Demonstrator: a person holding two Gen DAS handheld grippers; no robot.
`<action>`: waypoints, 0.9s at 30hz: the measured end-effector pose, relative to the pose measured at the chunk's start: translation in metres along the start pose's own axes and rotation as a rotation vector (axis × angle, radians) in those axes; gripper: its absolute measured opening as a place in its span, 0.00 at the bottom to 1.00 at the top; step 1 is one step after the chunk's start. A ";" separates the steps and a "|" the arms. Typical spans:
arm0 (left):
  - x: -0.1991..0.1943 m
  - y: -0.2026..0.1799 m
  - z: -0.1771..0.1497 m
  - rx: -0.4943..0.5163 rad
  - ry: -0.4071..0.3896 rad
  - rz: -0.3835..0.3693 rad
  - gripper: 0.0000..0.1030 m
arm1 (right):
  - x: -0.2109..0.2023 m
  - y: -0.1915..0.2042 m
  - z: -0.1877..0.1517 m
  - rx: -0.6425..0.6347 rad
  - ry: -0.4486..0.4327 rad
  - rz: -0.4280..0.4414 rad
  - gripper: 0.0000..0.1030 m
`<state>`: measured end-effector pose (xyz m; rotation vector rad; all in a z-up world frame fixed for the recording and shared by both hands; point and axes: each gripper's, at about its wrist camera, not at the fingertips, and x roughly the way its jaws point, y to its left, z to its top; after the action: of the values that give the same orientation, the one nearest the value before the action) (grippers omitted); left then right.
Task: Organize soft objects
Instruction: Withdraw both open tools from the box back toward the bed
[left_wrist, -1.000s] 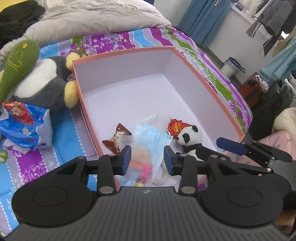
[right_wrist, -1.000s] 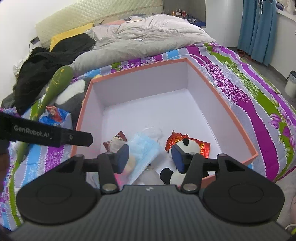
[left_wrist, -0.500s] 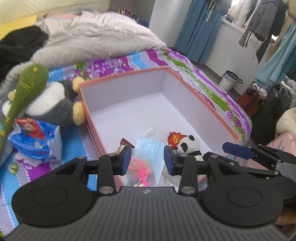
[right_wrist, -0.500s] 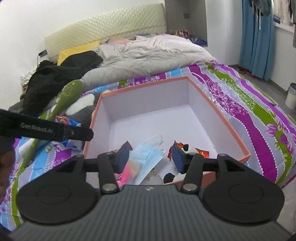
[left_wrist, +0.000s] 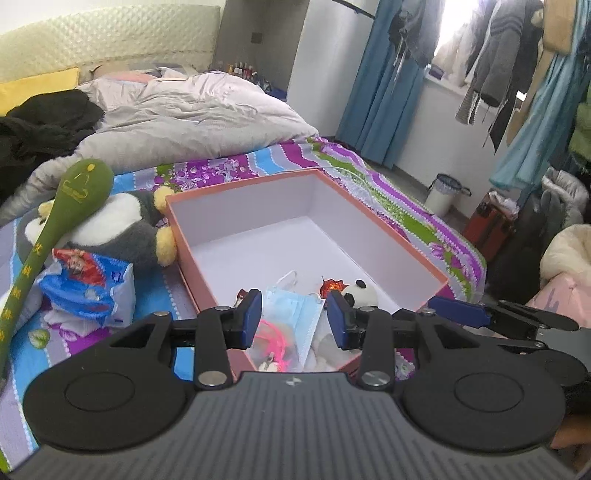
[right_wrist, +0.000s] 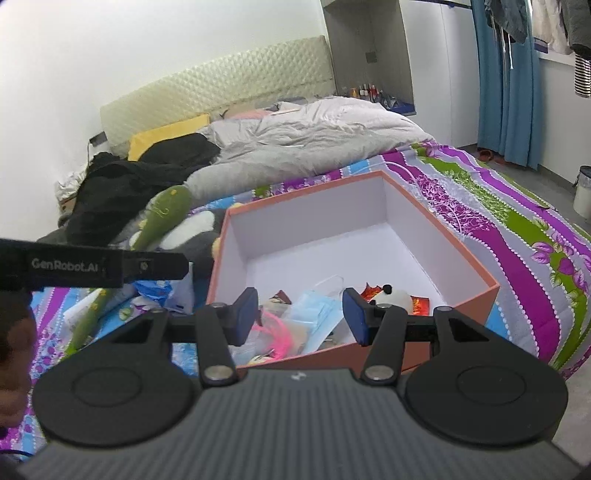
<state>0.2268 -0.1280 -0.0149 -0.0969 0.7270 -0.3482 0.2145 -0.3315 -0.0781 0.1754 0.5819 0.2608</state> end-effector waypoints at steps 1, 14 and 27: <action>-0.004 0.001 -0.003 -0.006 -0.007 -0.002 0.43 | -0.003 0.003 -0.002 -0.005 -0.004 0.012 0.52; -0.057 0.007 -0.044 -0.028 -0.074 0.049 0.44 | -0.040 0.033 -0.018 -0.059 -0.058 0.059 0.52; -0.088 0.036 -0.087 -0.124 -0.046 0.096 0.44 | -0.047 0.062 -0.049 -0.080 0.009 0.125 0.52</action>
<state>0.1176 -0.0610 -0.0312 -0.1861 0.7047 -0.2088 0.1373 -0.2813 -0.0797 0.1332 0.5694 0.4052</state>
